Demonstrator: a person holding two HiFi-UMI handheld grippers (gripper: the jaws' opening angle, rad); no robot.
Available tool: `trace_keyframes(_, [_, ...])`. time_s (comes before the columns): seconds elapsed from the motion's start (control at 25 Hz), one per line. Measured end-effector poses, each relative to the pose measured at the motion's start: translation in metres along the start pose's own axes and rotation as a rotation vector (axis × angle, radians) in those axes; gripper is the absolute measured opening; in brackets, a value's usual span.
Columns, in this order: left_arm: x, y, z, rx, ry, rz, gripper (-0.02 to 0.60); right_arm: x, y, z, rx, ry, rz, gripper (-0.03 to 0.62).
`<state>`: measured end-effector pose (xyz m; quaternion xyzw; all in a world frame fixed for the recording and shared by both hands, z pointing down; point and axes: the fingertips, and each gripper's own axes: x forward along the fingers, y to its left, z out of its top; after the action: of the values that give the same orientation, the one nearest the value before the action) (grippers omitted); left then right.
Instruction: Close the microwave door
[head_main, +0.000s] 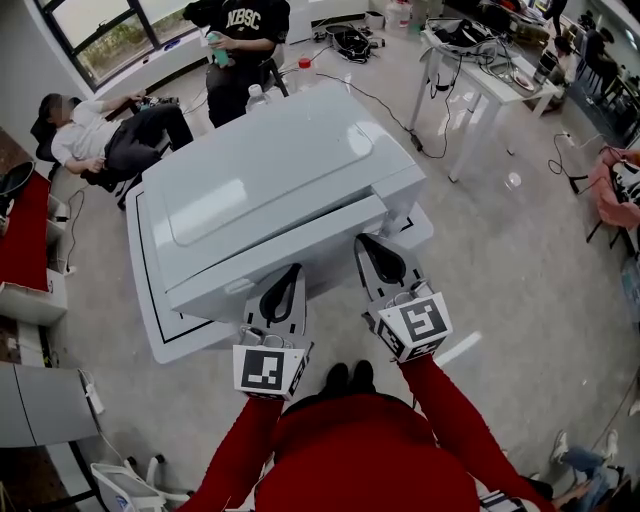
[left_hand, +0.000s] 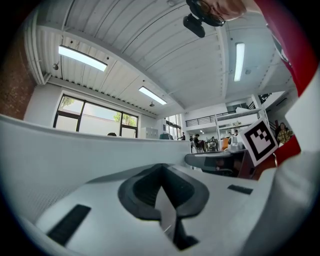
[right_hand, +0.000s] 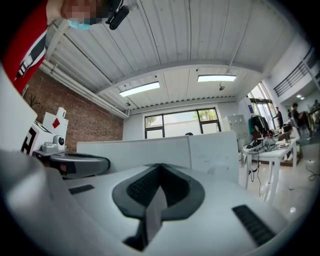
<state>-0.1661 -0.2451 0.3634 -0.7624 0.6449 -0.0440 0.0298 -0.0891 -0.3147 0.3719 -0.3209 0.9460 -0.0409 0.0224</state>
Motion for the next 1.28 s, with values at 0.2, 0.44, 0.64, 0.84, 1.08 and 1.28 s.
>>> trace_keyframes(0.2, [0.0, 0.001, 0.001, 0.031, 0.016, 0.019, 0.008, 0.001, -0.001, 0.0, 0.058, -0.015, -0.016, 0.011])
trace_keyframes(0.44, [0.004, 0.003, 0.004, -0.015, 0.017, 0.031, 0.008, 0.007, -0.002, 0.002, 0.024, 0.007, -0.017, 0.011])
trace_keyframes(0.64, [0.005, 0.006, 0.0, 0.004, 0.038, 0.05, 0.006, 0.01, -0.002, 0.001, -0.001, 0.03, -0.014, 0.011])
trace_keyframes(0.84, [0.008, 0.007, -0.005, -0.037, 0.058, 0.046, 0.006, 0.017, -0.003, 0.001, -0.011, 0.066, 0.001, 0.011])
trace_keyframes(1.08, [0.009, 0.008, -0.003, -0.046, 0.043, 0.053, 0.007, 0.018, -0.003, 0.002, -0.037, 0.069, 0.026, 0.011])
trace_keyframes(1.28, [0.01, 0.008, -0.005, -0.059, 0.037, 0.055, 0.008, 0.014, -0.002, 0.006, -0.054, 0.063, 0.036, 0.011])
